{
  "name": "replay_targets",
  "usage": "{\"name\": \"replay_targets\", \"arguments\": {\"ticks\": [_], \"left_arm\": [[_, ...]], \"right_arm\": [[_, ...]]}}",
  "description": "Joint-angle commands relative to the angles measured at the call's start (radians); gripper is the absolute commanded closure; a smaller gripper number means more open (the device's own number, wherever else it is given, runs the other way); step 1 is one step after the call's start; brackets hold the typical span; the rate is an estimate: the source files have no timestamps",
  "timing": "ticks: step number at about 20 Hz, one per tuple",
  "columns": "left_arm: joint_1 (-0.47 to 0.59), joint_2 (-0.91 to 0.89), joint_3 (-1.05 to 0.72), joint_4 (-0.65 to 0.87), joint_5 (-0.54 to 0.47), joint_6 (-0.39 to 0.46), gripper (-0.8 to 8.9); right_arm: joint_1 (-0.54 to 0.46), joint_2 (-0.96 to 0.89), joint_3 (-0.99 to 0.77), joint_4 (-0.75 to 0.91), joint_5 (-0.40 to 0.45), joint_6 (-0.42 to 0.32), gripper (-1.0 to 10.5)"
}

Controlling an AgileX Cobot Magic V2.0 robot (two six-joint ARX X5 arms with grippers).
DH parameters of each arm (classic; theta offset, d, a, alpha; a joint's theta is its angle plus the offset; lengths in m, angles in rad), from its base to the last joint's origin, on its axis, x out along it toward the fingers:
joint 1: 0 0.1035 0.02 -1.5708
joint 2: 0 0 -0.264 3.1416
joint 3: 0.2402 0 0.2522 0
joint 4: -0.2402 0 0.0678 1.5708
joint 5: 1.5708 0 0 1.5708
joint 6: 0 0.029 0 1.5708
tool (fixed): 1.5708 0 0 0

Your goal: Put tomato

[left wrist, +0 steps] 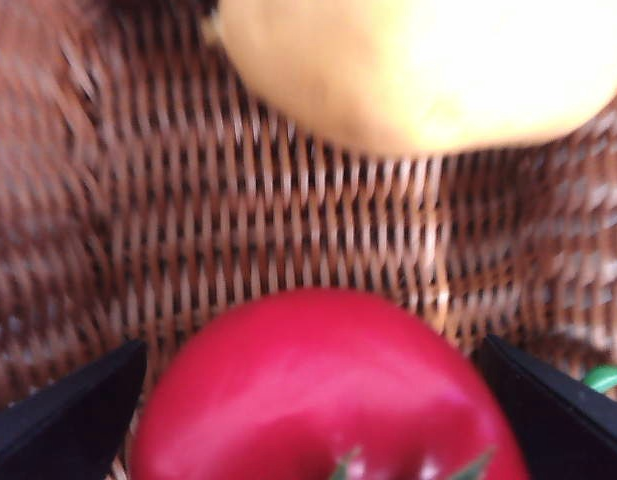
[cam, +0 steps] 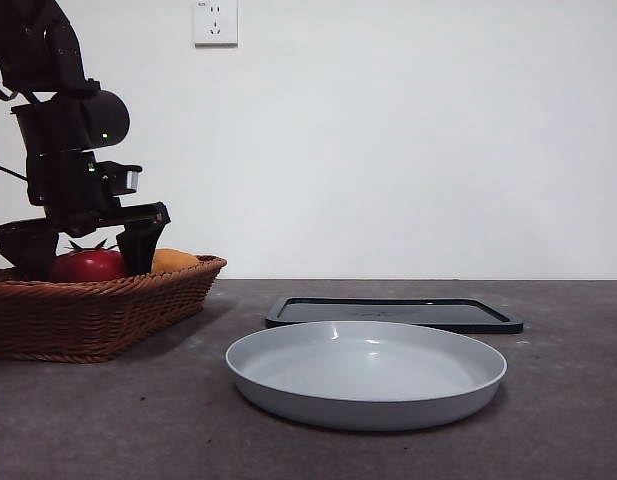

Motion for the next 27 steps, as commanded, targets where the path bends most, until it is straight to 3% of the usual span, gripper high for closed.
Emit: {"name": "replay_targets", "arguments": {"ticks": [1, 4, 11, 17, 22, 27], "left_arm": [[0.0, 0.018, 0.032, 0.0, -0.027, 0.013, 4.97], [0.0, 0.018, 0.072, -0.051, -0.027, 0.012, 5.35], [-0.051, 0.007, 0.323, -0.412, -0.002, -0.041, 5.36], [-0.287, -0.037, 0.339, -0.507, 0.001, -0.044, 5.35], [-0.512, -0.031, 0.325, -0.447, 0.001, -0.048, 5.36], [-0.665, 0.022, 0.317, -0.391, 0.001, -0.076, 5.36]], "right_arm": [[0.005, 0.005, 0.022, 0.01, -0.003, -0.007, 2.5], [0.005, 0.005, 0.022, 0.01, -0.003, -0.007, 2.5], [0.005, 0.005, 0.022, 0.01, -0.003, -0.008, 2.5], [0.005, 0.005, 0.022, 0.01, -0.003, -0.007, 2.5], [0.005, 0.005, 0.022, 0.009, -0.003, -0.007, 2.5], [0.005, 0.005, 0.022, 0.009, -0.003, -0.007, 2.5]]}}
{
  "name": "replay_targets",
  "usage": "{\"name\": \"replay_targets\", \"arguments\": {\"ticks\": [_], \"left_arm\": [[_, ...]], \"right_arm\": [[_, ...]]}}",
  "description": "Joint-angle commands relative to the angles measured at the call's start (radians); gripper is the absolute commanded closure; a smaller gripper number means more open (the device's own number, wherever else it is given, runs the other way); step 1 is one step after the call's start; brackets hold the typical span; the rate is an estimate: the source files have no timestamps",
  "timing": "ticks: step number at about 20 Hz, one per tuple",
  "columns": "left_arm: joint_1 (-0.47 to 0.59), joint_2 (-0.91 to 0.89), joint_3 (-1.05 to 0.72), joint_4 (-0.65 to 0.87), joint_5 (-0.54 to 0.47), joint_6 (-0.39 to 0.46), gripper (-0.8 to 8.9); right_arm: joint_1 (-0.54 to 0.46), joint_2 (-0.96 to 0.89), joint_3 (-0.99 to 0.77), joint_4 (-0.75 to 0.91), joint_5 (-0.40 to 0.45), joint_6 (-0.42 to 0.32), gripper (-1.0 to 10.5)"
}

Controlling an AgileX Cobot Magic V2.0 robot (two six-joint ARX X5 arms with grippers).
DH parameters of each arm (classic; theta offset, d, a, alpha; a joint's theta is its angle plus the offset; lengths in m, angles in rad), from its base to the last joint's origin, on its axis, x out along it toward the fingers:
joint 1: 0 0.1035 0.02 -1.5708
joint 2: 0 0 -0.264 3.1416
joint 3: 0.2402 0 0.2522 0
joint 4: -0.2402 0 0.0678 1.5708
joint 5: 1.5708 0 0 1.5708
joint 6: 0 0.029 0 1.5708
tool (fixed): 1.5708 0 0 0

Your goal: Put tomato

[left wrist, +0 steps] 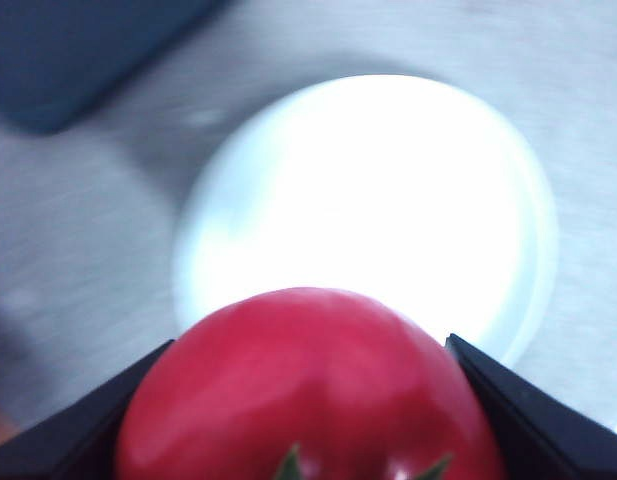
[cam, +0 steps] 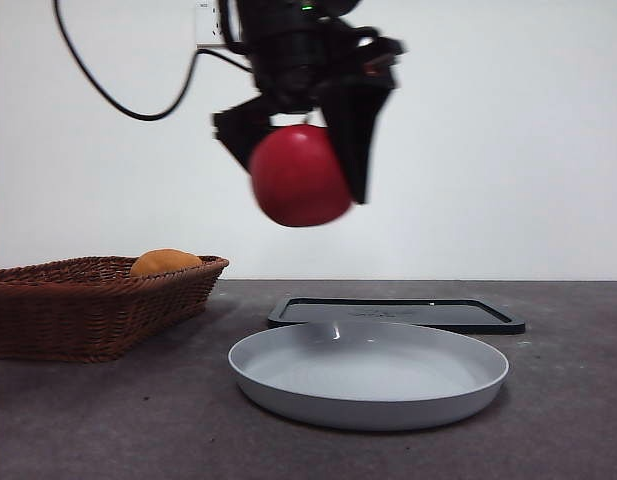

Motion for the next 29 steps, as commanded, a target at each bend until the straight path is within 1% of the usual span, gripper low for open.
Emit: {"name": "replay_targets", "arguments": {"ticks": [1, 4, 9, 16, 17, 19, 20, 21, 25, 29], "left_arm": [[-0.053, 0.073, 0.01, 0.025, 0.004, -0.02, 5.36], [-0.096, 0.14, 0.01, 0.054, 0.004, -0.021, 5.36], [-0.107, 0.242, 0.01, 0.065, 0.003, -0.02, 5.36], [-0.1, 0.255, 0.01, 0.084, 0.002, -0.024, 5.23], [-0.099, 0.255, 0.01, 0.085, 0.002, -0.029, 4.52], [-0.097, 0.255, 0.011, 0.084, 0.002, -0.027, 2.25], [-0.093, 0.255, 0.013, 0.079, 0.002, -0.027, 1.49], [-0.086, 0.255, 0.015, 0.072, 0.002, -0.021, 1.19], [-0.04, 0.255, 0.051, 0.007, 0.002, -0.008, 1.2], [0.021, 0.248, 0.194, -0.089, 0.003, -0.008, 1.2]], "right_arm": [[0.005, 0.005, 0.022, 0.01, -0.003, -0.008, 2.5], [0.005, 0.005, 0.022, 0.01, -0.003, -0.008, 2.5], [0.005, 0.005, 0.022, 0.009, -0.003, -0.008, 2.5], [0.005, 0.005, 0.022, 0.009, -0.003, -0.008, 2.5], [0.005, 0.005, 0.022, 0.009, -0.003, -0.008, 2.5], [0.005, 0.005, 0.022, 0.009, -0.003, -0.008, 2.5], [0.005, 0.005, 0.022, 0.009, -0.003, -0.008, 2.5], [0.005, 0.005, 0.022, 0.009, -0.003, -0.008, 2.5], [0.005, 0.005, 0.022, 0.009, -0.003, -0.007, 2.5], [0.005, 0.005, 0.022, 0.009, -0.003, -0.008, 2.5]]}}
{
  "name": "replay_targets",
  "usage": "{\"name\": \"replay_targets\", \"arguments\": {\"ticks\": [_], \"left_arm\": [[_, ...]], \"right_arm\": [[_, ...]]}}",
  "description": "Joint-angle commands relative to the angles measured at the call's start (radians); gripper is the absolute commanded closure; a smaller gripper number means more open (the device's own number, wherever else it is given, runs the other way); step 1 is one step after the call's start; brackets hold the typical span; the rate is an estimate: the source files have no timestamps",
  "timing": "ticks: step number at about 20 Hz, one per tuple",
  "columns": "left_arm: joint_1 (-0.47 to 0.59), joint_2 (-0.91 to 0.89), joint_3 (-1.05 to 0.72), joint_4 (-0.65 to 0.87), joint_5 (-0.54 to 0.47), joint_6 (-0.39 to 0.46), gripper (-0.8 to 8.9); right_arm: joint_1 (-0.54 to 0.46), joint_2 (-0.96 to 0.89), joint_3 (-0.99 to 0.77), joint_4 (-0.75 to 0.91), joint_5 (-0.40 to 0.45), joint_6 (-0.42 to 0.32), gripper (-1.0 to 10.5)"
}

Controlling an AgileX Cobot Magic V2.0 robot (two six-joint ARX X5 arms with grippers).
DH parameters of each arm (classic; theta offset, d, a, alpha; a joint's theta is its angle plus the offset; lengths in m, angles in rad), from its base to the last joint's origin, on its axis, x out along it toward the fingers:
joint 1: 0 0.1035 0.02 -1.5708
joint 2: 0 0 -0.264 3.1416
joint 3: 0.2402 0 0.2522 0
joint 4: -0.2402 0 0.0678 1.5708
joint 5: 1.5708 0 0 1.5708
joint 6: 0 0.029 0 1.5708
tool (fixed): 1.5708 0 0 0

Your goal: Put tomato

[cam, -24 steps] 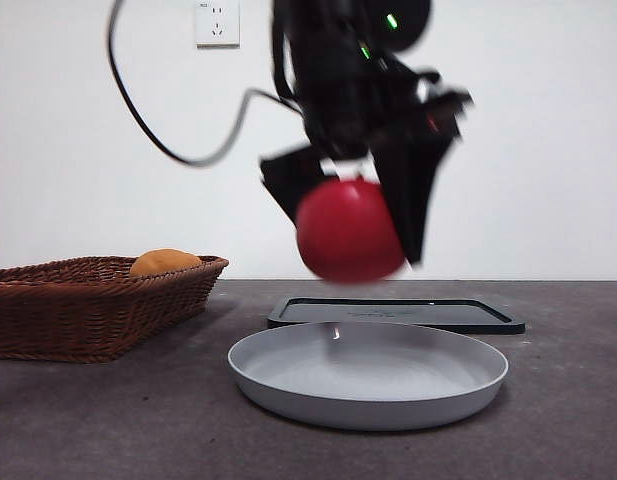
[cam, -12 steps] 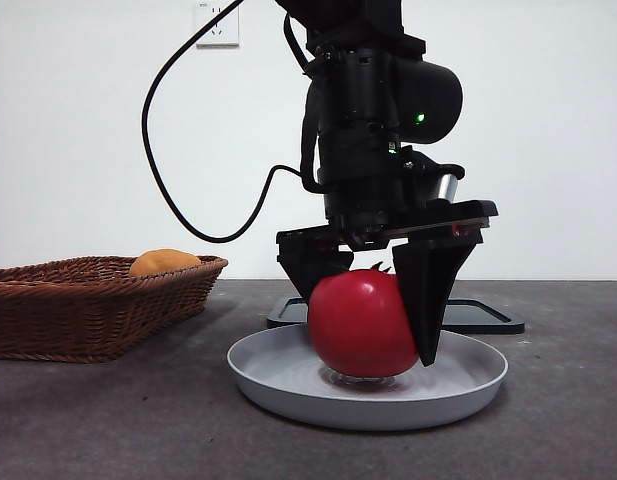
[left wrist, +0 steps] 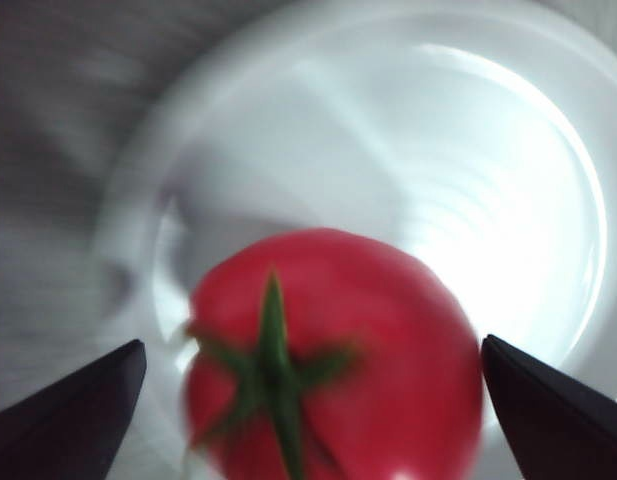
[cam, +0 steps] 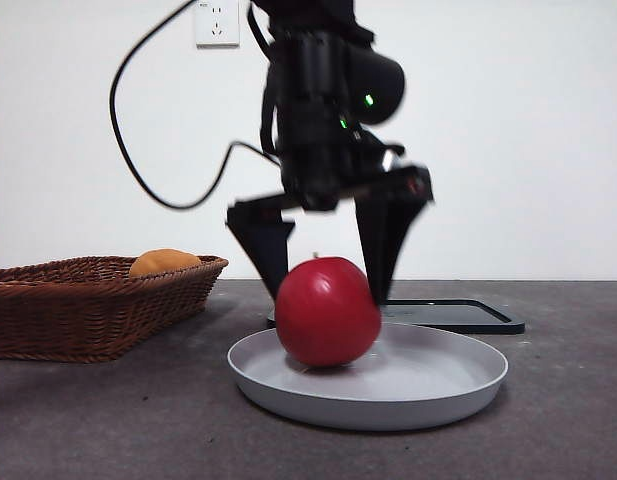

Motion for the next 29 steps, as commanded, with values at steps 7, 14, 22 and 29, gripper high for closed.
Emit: {"name": "replay_targets", "arguments": {"ticks": [7, 14, 22, 29], "left_arm": [[0.064, -0.138, 0.241, -0.183, 0.005, 0.036, 1.21], [0.112, -0.469, 0.228, -0.188, 0.005, 0.063, 1.21], [0.158, -0.957, -0.216, -0.037, 0.004, 0.126, 1.21], [0.173, -1.474, -0.846, 0.385, 0.004, 0.056, 1.21]], "right_arm": [[0.005, 0.005, 0.022, 0.009, -0.002, -0.007, 2.5], [0.005, 0.005, 0.022, 0.006, -0.002, -0.005, 2.5], [0.005, 0.005, 0.022, -0.001, -0.003, -0.003, 2.5], [0.005, 0.005, 0.022, -0.029, -0.005, -0.003, 2.5]]}}
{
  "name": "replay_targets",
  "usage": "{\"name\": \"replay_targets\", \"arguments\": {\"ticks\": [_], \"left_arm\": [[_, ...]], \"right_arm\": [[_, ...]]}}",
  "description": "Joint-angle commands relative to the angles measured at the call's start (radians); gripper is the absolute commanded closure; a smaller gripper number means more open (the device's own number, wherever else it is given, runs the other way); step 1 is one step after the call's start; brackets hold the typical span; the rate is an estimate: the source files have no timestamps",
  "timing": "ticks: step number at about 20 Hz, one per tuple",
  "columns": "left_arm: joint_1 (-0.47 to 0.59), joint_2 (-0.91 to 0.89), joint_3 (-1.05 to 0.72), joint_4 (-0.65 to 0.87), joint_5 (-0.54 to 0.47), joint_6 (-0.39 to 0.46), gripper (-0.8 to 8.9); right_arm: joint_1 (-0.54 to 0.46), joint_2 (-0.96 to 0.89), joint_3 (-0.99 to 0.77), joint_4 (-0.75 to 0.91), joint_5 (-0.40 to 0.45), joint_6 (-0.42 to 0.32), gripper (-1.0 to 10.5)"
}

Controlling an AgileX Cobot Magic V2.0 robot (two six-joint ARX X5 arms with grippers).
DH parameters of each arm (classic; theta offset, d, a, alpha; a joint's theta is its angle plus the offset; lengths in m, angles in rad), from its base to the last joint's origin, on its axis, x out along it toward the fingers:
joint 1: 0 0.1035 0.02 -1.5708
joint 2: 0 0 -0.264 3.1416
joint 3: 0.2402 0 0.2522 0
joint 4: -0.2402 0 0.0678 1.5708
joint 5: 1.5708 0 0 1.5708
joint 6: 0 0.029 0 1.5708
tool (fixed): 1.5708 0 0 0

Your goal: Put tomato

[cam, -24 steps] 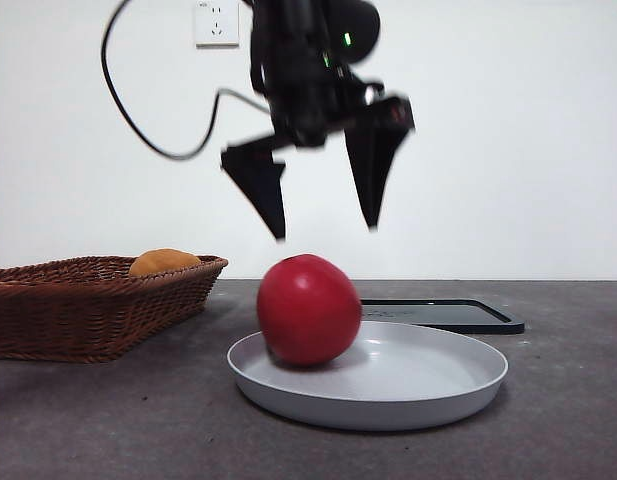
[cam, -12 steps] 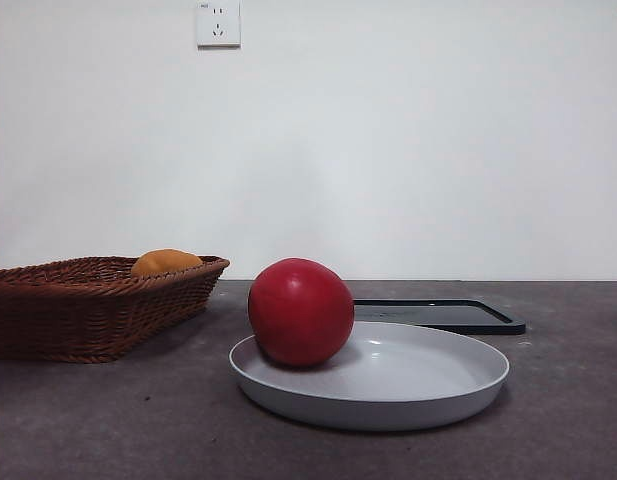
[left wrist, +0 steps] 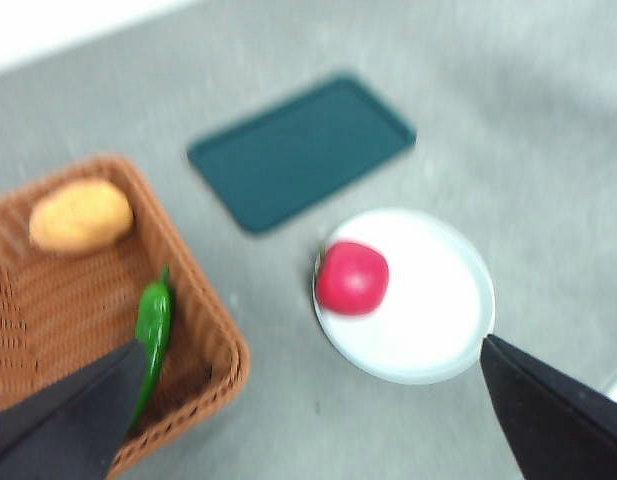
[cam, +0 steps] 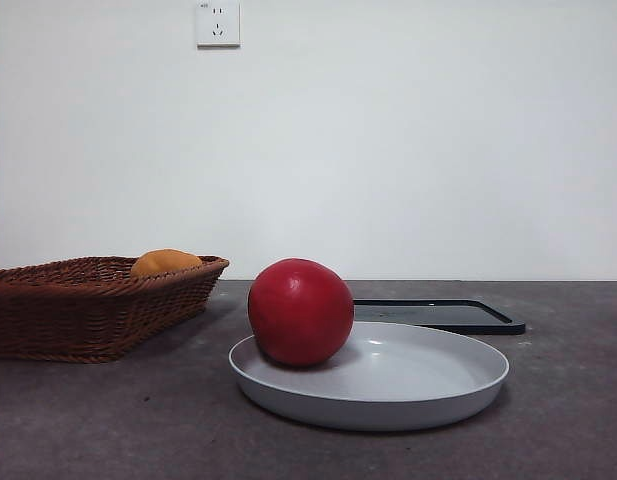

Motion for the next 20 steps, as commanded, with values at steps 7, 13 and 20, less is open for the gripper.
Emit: {"name": "replay_targets", "arguments": {"ticks": [7, 13, 20], "left_arm": [[-0.005, -0.267, -0.293, 0.164, 0.003, -0.107, 1.21], [-0.005, -0.27, -0.293, 0.173, 0.003, -0.107, 1.21], [-0.005, -0.27, -0.293, 0.173, 0.003, -0.108, 1.21]], "right_arm": [[0.006, 0.006, 0.022, -0.031, -0.018, -0.003, 2.5], [0.14, 0.157, 0.061, -0.043, -0.056, -0.007, 2.5], [0.348, 0.62, 0.309, -0.136, 0.051, -0.095, 2.5]]}}
